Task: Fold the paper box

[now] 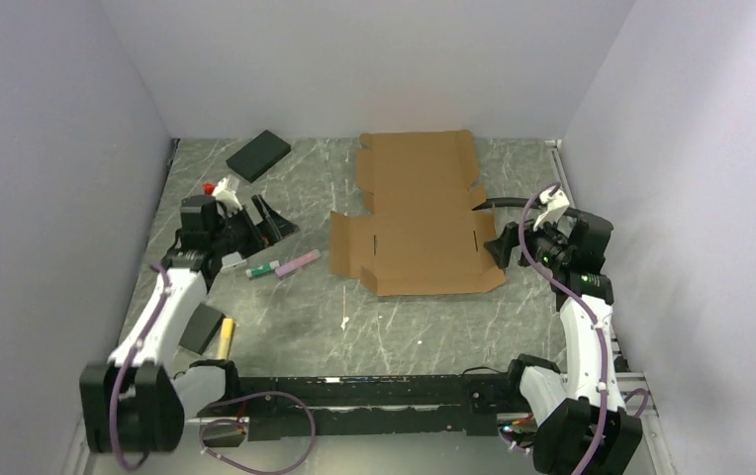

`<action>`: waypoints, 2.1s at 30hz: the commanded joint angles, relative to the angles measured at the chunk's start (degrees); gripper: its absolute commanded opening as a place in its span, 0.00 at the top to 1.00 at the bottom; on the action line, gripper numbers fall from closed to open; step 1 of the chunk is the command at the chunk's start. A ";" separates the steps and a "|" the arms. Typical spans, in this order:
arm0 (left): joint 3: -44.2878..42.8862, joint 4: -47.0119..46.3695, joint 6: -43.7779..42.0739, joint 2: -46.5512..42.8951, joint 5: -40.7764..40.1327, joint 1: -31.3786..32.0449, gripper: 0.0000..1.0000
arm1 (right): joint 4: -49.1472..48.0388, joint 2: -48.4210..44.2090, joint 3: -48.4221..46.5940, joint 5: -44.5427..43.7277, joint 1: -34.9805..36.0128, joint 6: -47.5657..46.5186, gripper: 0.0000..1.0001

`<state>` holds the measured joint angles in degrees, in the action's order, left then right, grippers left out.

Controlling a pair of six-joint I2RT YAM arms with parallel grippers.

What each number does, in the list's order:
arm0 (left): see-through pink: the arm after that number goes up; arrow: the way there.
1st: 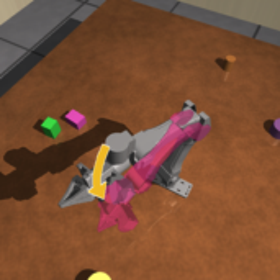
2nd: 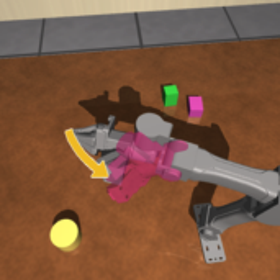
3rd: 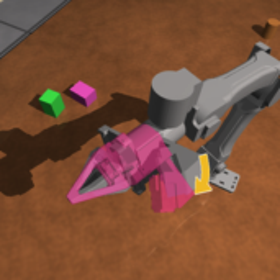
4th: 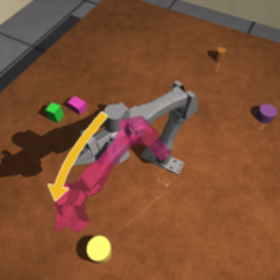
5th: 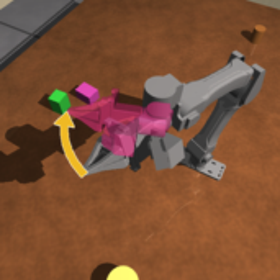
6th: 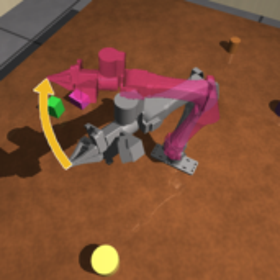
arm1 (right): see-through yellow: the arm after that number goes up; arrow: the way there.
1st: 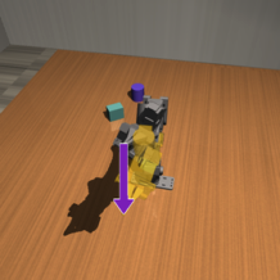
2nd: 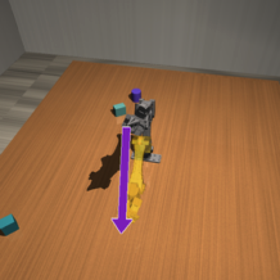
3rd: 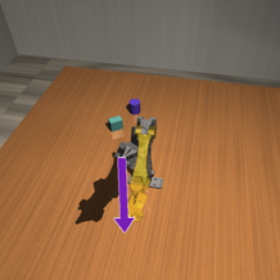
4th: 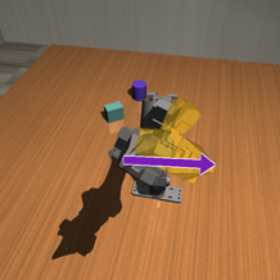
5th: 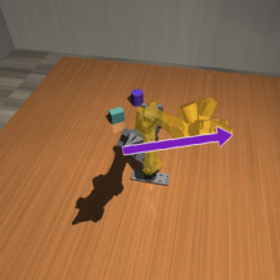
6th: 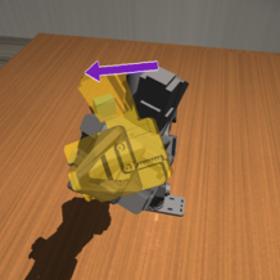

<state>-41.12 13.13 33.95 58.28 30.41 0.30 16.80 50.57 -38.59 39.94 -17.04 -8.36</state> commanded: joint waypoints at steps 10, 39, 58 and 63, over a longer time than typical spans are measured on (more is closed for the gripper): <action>-13.48 -15.05 2.14 30.20 -3.44 3.34 0.01 | 1.84 -0.49 -1.10 13.93 -0.01 -10.20 0.00; -14.63 -20.32 6.69 33.76 -12.87 16.71 1.00 | 2.69 2.82 -2.19 14.54 0.63 -7.08 0.00; 20.77 -16.80 27.60 -9.41 -32.45 32.01 1.00 | -1.52 12.30 -1.16 5.45 5.68 -5.14 0.00; 21.18 -13.58 27.87 -10.45 -34.22 36.23 1.00 | -1.07 14.81 -1.88 -1.71 9.60 -9.43 0.00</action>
<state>-19.90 -1.96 60.27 49.17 -1.41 33.89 17.65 63.96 -38.59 45.08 -10.02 -13.15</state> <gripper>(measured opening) 0.015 0.994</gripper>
